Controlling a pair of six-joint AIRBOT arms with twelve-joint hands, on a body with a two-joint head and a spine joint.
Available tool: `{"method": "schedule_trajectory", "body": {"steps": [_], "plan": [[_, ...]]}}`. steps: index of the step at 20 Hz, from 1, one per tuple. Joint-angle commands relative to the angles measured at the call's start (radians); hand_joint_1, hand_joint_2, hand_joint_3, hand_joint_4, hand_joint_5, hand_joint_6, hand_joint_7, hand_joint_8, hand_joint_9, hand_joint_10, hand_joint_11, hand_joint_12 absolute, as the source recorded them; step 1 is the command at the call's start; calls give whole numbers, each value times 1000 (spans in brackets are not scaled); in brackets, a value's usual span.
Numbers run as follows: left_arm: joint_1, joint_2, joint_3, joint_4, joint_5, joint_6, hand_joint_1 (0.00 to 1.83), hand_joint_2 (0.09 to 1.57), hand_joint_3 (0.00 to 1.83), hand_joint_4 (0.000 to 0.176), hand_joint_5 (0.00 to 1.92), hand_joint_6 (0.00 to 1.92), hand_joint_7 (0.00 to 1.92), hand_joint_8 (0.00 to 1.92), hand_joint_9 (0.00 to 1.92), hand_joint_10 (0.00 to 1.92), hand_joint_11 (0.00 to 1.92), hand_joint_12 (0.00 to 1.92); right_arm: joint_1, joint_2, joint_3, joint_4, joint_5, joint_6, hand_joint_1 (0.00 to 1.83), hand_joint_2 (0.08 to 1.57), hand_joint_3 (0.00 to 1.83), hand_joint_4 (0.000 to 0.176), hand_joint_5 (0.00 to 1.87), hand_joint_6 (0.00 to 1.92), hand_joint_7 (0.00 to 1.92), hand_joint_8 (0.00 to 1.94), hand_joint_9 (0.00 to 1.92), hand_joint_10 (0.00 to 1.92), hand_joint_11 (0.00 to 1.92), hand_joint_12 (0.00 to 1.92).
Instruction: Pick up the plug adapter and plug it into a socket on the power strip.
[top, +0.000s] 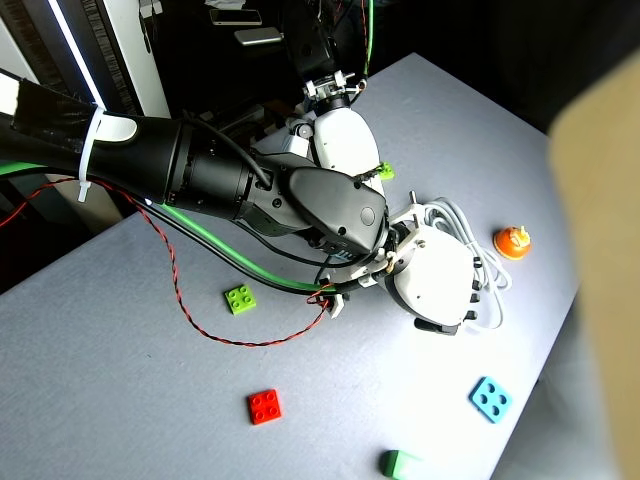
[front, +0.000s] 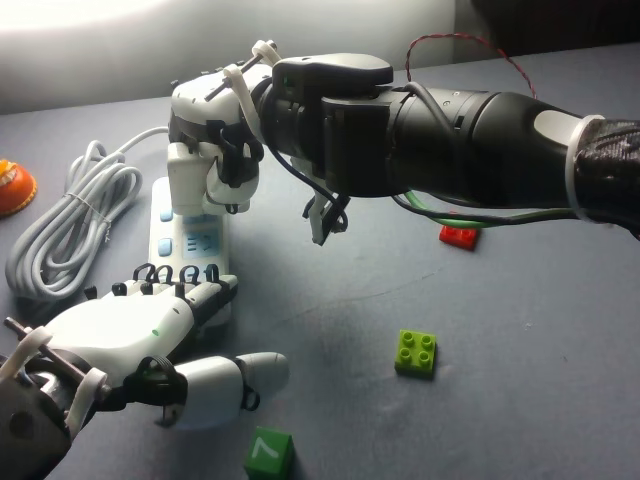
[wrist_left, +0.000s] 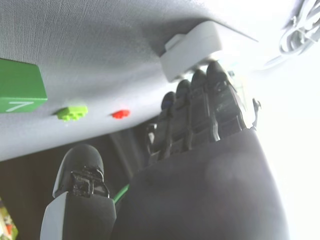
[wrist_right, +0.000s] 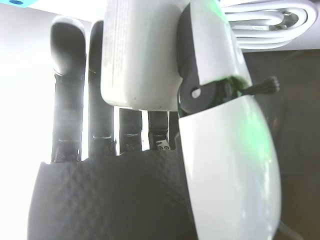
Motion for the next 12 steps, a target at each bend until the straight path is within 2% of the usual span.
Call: {"method": "schedule_trajectory", "body": {"steps": [1, 2, 6, 8, 9, 10, 12], "plan": [[0, 5, 1, 26, -74, -5, 13, 1212, 0, 0, 80, 4, 107, 3, 90, 4, 0, 279, -21, 1, -4, -5, -20, -10, 1363, 1174, 0, 0, 792, 994, 910, 1153, 802, 1480, 727, 1527], [0, 5, 1, 26, -74, -5, 17, 1214, 1, 0, 81, 4, 116, 6, 101, 8, 0, 281, -19, 1, -4, -5, -20, -10, 1368, 1156, 0, 0, 838, 948, 936, 1103, 832, 1434, 737, 1512], [0, 5, 1, 26, -76, -5, 15, 1213, 0, 0, 91, 3, 126, 3, 107, 4, 0, 315, -15, 3, -4, -5, -20, -11, 1360, 1178, 0, 0, 767, 1103, 880, 1168, 812, 1439, 684, 1539], [0, 5, 1, 26, -76, -5, 0, 1215, 1, 0, 94, 1, 125, 0, 107, 1, 0, 320, -13, 6, -4, -5, -21, -13, 1355, 1172, 0, 0, 797, 1034, 892, 1153, 823, 1464, 648, 1549], [0, 5, 1, 26, -76, -5, 0, 1216, 1, 0, 83, 1, 113, 0, 100, 0, 0, 293, -12, 7, -4, -6, -23, -13, 1230, 1188, 0, 0, 777, 1139, 901, 1233, 730, 1148, 627, 1546], [-1, 5, 1, 26, -76, -5, 0, 1216, 0, 0, 90, 3, 120, 3, 107, 3, 0, 304, -11, 8, -4, -6, -24, -13, 1200, 1192, 1, 0, 764, 1191, 900, 1238, 746, 966, 628, 1528], [-1, 5, 0, 26, -76, -6, 0, 1214, 0, 0, 81, 3, 108, 3, 90, 3, 0, 267, -10, 9, -4, -6, -25, -14, 1168, 1219, 1, 0, 719, 1296, 847, 1288, 696, 769, 551, 1516]]}}
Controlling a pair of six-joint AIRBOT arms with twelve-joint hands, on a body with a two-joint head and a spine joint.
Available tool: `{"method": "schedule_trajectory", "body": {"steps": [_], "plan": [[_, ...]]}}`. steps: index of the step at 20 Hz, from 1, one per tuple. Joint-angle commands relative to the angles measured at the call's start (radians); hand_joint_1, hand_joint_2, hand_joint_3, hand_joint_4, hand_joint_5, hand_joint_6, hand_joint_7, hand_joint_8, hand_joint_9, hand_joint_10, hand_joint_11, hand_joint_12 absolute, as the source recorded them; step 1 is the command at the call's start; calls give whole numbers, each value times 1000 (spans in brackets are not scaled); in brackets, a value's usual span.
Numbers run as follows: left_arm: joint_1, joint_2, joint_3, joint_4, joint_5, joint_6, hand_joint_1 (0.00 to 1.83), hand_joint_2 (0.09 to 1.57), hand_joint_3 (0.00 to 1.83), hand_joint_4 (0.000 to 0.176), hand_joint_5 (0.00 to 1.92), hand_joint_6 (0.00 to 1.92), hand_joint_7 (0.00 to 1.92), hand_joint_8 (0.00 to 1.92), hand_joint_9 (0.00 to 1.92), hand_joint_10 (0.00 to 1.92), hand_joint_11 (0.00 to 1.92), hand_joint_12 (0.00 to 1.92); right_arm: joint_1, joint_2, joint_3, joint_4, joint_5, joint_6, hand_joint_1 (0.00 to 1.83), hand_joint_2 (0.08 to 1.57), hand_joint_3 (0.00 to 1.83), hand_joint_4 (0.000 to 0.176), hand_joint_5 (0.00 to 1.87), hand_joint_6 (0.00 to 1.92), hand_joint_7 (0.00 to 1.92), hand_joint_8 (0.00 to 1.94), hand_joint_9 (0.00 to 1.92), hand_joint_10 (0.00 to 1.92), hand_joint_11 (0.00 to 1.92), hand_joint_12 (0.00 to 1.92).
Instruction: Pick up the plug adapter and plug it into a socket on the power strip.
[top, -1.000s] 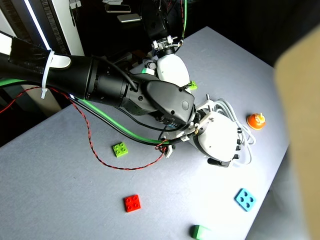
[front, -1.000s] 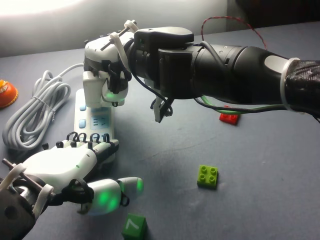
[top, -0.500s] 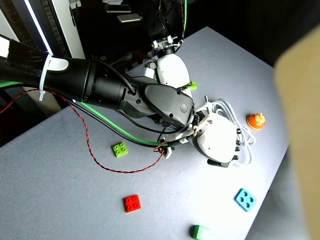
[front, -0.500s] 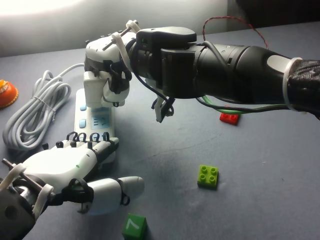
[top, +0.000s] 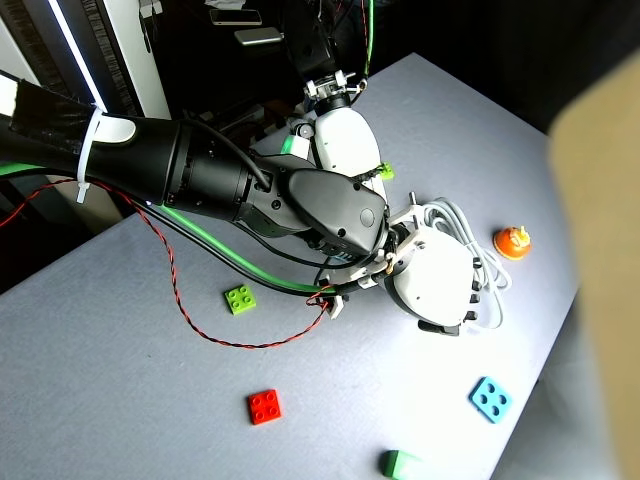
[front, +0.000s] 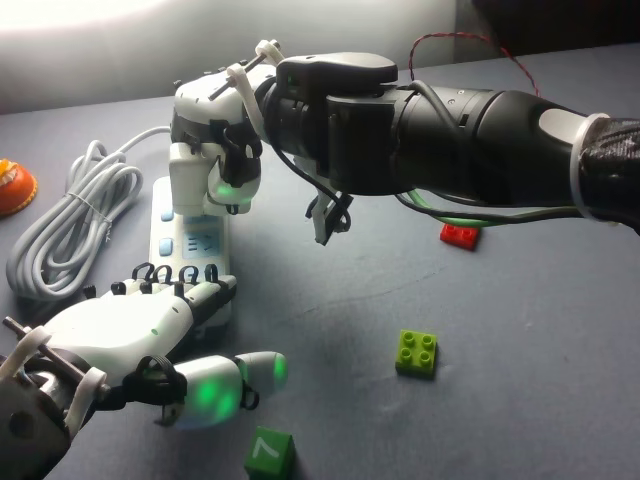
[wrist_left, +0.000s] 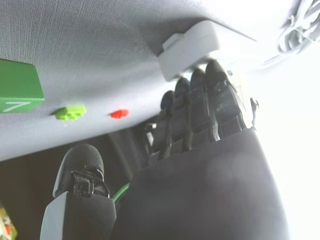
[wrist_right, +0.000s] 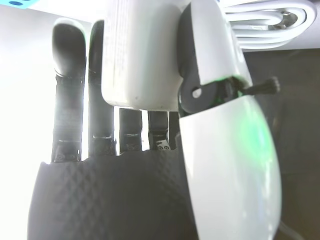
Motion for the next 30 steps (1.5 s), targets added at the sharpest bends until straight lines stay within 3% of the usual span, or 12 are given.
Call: {"method": "schedule_trajectory", "body": {"steps": [1, 2, 3, 5, 8, 13, 15, 19, 20, 22, 30], "plan": [[-2, 5, 0, 26, -71, -6, 0, 1217, 1, 0, 77, 1, 104, 1, 87, 1, 0, 252, -10, 3, -3, -8, -17, -12, 1091, 1175, 0, 0, 612, 599, 689, 650, 618, 683, 449, 1508], [-3, 5, 0, 26, -72, -6, 6, 1218, 0, 0, 77, 1, 104, 1, 87, 1, 0, 258, -10, 3, -3, -10, -17, -12, 1067, 1127, 0, 0, 630, 244, 694, 288, 585, 556, 379, 1457], [-4, 5, 1, 26, -72, -6, 1, 1221, 1, 0, 83, 2, 111, 2, 95, 3, 0, 286, -10, 3, -3, -13, -17, -12, 1049, 1095, 0, 0, 661, 100, 709, 115, 595, 419, 316, 1362], [-5, 5, 1, 26, -75, -6, 1, 1213, 0, 0, 76, 0, 103, 1, 86, 1, 0, 284, -10, 4, -3, -15, -17, -12, 1027, 1087, 0, 0, 602, 5, 666, 6, 605, 184, 234, 1288], [-6, 5, 2, 26, -77, -6, 0, 1215, 0, 0, 86, 3, 113, 4, 95, 5, 0, 303, -11, 7, -3, -20, -17, -12, 985, 1070, 0, 0, 561, 0, 604, 0, 594, 53, 165, 1257], [-7, 5, 3, 26, -77, -6, 39, 1208, 1, 0, 110, 1, 136, 2, 121, 3, 0, 363, -3, 11, -3, -22, -24, -12, 856, 1072, 4, 0, 478, 0, 514, 0, 524, 2, 36, 1165], [-7, 5, 3, 26, -77, -6, 7, 1211, 2, 0, 83, 0, 111, 0, 98, 0, 0, 323, 5, 13, -3, -22, -24, -12, 791, 1052, 0, 0, 355, 0, 402, 0, 405, 0, 0, 1009], [-8, 5, 4, 26, -78, -6, 12, 1209, 2, 0, 91, 0, 123, 0, 115, 1, 0, 353, 23, 23, -5, -22, -27, -12, 655, 1009, 0, 0, 314, 0, 342, 0, 340, 0, 0, 803], [-9, 6, 4, 26, -78, -6, 3, 1208, 1, 0, 89, 0, 123, 0, 114, 1, 0, 370, 28, 29, -11, -22, -27, -12, 615, 1004, 0, 0, 337, 6, 357, 4, 348, 4, 0, 869], [-10, 6, 4, 26, -78, -6, 25, 1207, 0, 0, 93, 1, 124, 0, 118, 1, 0, 365, 37, 50, -38, -22, -26, -12, 549, 1022, 4, 0, 334, 1, 350, 0, 332, 0, 0, 833], [-66, 35, 19, 32, -77, -2, 0, 1216, 0, 0, 61, 1, 77, 2, 73, 0, 0, 188, 72, 184, -202, -22, -7, -8, 568, 1041, 5, 0, 346, 2, 363, 3, 349, 3, 0, 855]]}}
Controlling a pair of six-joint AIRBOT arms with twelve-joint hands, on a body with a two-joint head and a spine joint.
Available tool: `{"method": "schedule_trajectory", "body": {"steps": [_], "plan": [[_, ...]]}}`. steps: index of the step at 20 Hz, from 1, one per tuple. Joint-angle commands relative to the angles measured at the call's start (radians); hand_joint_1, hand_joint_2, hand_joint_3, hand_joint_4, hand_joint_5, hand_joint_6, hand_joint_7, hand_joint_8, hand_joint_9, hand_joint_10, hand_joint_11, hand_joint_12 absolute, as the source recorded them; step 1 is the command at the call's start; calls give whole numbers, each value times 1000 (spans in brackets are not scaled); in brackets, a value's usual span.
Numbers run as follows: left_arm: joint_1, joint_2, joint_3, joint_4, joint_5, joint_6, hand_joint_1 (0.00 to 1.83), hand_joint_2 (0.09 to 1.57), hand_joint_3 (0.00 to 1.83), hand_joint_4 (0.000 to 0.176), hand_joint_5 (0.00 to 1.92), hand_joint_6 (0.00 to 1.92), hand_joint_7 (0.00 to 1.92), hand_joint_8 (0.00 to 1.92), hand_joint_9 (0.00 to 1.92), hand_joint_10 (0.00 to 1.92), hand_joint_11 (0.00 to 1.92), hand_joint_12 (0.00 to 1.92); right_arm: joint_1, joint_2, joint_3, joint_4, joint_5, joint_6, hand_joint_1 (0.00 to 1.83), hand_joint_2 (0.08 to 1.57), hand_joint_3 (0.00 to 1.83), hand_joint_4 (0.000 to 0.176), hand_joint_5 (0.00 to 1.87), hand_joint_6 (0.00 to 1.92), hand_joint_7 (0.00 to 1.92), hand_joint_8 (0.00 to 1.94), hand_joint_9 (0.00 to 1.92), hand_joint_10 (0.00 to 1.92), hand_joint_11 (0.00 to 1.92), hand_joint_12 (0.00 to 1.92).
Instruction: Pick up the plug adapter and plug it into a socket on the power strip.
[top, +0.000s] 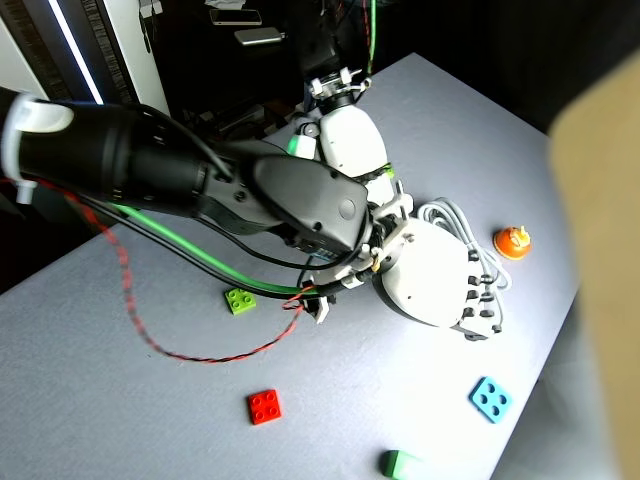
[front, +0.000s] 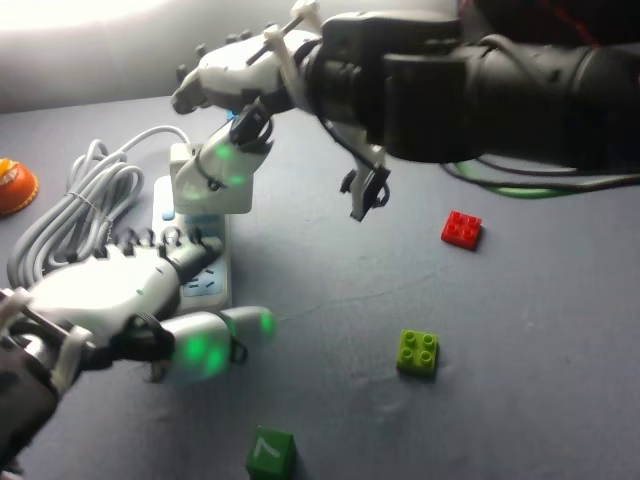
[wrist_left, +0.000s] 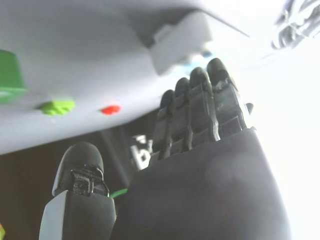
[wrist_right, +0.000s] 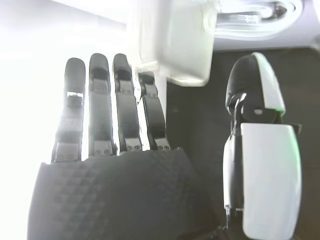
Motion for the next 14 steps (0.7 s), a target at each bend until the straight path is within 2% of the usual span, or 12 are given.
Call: {"method": "schedule_trajectory", "body": {"steps": [1, 4, 9, 11, 13, 14], "plan": [[-11, 9, 4, 54, -66, -4, 0, 1219, 1, 0, 64, 2, 84, 4, 80, 2, 0, 205, 18, 23, -15, -12, -23, 5, 560, 1046, 4, 0, 351, 3, 369, 3, 355, 5, 0, 862], [-17, 23, 3, 54, -60, -4, 12, 1223, 2, 0, 82, 0, 114, 0, 98, 0, 0, 310, 25, 102, -90, -11, -18, 16, 560, 1041, 0, 0, 366, 4, 396, 5, 398, 13, 0, 981], [-52, 44, 2, 54, -60, 4, 7, 1226, 1, 0, 67, 3, 70, 5, 46, 3, 0, 189, 37, 240, -200, -10, -18, 19, 543, 1054, 0, 0, 435, 17, 473, 17, 468, 24, 12, 1143], [-77, 51, 7, 69, -58, 6, 42, 1224, 0, 0, 90, 5, 107, 5, 78, 6, 0, 321, 41, 290, -234, -10, -18, 24, 522, 1063, 4, 0, 483, 30, 513, 25, 500, 32, 32, 1154], [-103, 59, 15, 69, -52, 10, 97, 1225, 1, 0, 268, 8, 294, 8, 290, 19, 0, 652, 42, 350, -276, -9, -19, 30, 508, 1103, 2, 0, 590, 21, 646, 18, 613, 42, 116, 1245], [-116, 66, 19, 69, -52, 14, 149, 1236, 0, 0, 364, 7, 392, 5, 387, 20, 11, 854, 42, 379, -297, -9, -20, 32, 523, 1125, 4, 0, 648, 26, 726, 34, 697, 78, 224, 1354]]}}
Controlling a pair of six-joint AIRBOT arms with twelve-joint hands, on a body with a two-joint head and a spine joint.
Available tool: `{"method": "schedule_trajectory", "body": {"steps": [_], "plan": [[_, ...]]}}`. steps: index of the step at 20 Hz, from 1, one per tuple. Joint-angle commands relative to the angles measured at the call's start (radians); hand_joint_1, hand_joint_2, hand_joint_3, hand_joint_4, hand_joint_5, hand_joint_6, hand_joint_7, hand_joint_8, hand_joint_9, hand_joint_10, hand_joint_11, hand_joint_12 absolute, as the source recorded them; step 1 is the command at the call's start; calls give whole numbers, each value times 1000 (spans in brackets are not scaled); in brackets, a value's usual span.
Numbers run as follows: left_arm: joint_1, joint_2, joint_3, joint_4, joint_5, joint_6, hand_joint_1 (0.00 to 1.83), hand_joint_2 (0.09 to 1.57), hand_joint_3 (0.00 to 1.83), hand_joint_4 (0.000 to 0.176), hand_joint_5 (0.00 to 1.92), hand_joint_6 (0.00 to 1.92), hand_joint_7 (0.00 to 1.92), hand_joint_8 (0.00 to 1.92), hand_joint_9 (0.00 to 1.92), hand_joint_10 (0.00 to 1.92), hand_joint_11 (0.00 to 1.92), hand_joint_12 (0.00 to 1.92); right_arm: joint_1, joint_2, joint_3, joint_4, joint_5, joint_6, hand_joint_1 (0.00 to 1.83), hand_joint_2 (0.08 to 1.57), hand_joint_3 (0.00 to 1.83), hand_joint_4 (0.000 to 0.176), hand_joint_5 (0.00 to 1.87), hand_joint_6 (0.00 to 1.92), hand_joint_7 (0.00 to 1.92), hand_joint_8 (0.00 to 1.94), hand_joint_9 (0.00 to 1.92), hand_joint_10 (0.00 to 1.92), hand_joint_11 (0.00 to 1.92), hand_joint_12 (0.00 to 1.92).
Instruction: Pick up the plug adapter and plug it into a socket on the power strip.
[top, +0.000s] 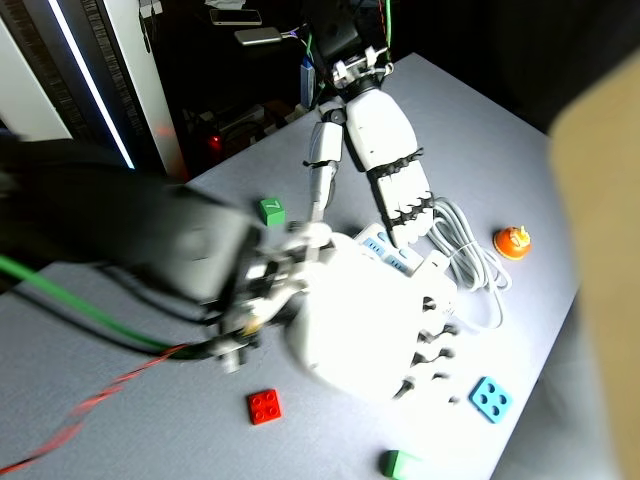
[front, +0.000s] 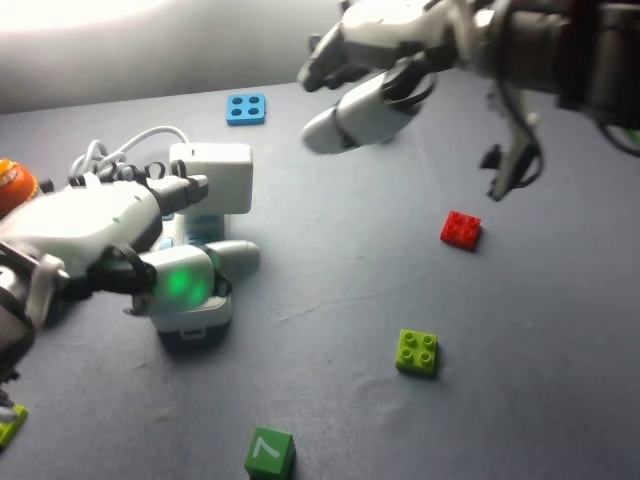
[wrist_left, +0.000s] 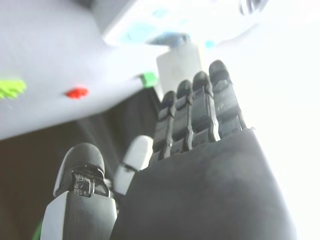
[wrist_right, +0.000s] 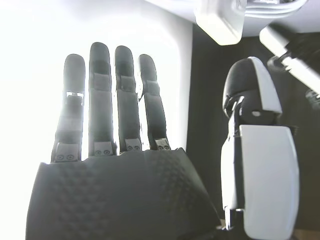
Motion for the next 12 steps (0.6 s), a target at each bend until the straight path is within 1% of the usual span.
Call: {"method": "schedule_trajectory", "body": {"steps": [1, 2, 3, 4, 5, 6, 7, 8, 9, 10, 11, 12], "plan": [[-14, 14, 6, 48, -75, 1, 192, 1248, 1, 0, 444, 11, 485, 9, 474, 26, 56, 969, 15, 24, -14, -13, -37, 7, 537, 1139, 0, 0, 699, 5, 785, 23, 725, 206, 313, 1430], [-23, 19, 7, 48, -74, 2, 255, 1276, 1, 0, 578, 25, 646, 25, 632, 58, 199, 1028, 16, 50, -33, -13, -39, 11, 565, 1152, 0, 0, 825, 5, 909, 69, 702, 644, 423, 1532], [-32, 26, 8, 48, -74, 4, 311, 1296, 1, 0, 737, 58, 813, 63, 799, 122, 367, 1034, 18, 77, -54, -14, -40, 15, 552, 1176, 0, 0, 923, 38, 938, 336, 695, 1058, 541, 1632], [-44, 33, 10, 48, -74, 11, 397, 1306, 1, 0, 923, 120, 980, 154, 911, 383, 510, 1143, 20, 111, -81, -14, -51, 17, 552, 1194, 2, 0, 838, 583, 862, 785, 749, 1278, 664, 1679], [-57, 37, 13, 48, -74, 17, 458, 1307, 0, 0, 1024, 201, 1050, 313, 895, 706, 563, 1233, 22, 142, -106, -15, -62, 17, 533, 1217, 2, 0, 777, 972, 829, 1048, 774, 1398, 731, 1716], [-73, 41, 17, 48, -72, 23, 526, 1317, 1, 0, 990, 663, 1002, 792, 895, 1067, 677, 1387, 25, 175, -134, -16, -67, 19, 555, 1216, 1, 0, 811, 1271, 917, 1247, 891, 1537, 900, 1766], [-84, 43, 20, 48, -72, 29, 561, 1329, 2, 0, 927, 1189, 957, 1262, 892, 1438, 766, 1632, 26, 196, -151, -16, -71, 20, 579, 1226, 3, 0, 821, 1645, 949, 1706, 1011, 1844, 1118, 1890], [-100, 45, 22, 48, -72, 40, 571, 1340, 3, 0, 878, 1526, 928, 1563, 879, 1689, 758, 1842, 27, 226, -177, -16, -74, 20, 565, 1253, 9, 0, 896, 1866, 1011, 1894, 1129, 1906, 1267, 1915], [-117, 46, 24, 48, -71, 47, 544, 1367, 5, 0, 932, 1833, 987, 1849, 983, 1875, 911, 1905, 28, 253, -200, -16, -74, 21, 526, 1297, 11, 0, 1069, 1910, 1170, 1932, 1308, 1918, 1464, 1920], [-135, 46, 27, 47, -68, 56, 511, 1380, 8, 0, 1028, 1903, 1078, 1907, 1089, 1912, 1023, 1918, 32, 282, -228, -16, -72, 21, 499, 1322, 14, 0, 1195, 1919, 1268, 1939, 1415, 1920, 1575, 1921], [-148, 47, 28, 47, -68, 62, 496, 1378, 4, 0, 1189, 1917, 1218, 1918, 1215, 1919, 1137, 1920, 37, 302, -250, -16, -57, 21, 441, 1372, 7, 0, 1260, 1921, 1336, 1941, 1476, 1921, 1645, 1921], [-159, 48, 29, 47, -68, 69, 452, 1397, 7, 0, 1291, 1920, 1338, 1920, 1359, 1921, 1325, 1921, 45, 319, -276, -16, -20, 21, 422, 1394, 8, 0, 1263, 1921, 1362, 1941, 1498, 1921, 1661, 1921]]}}
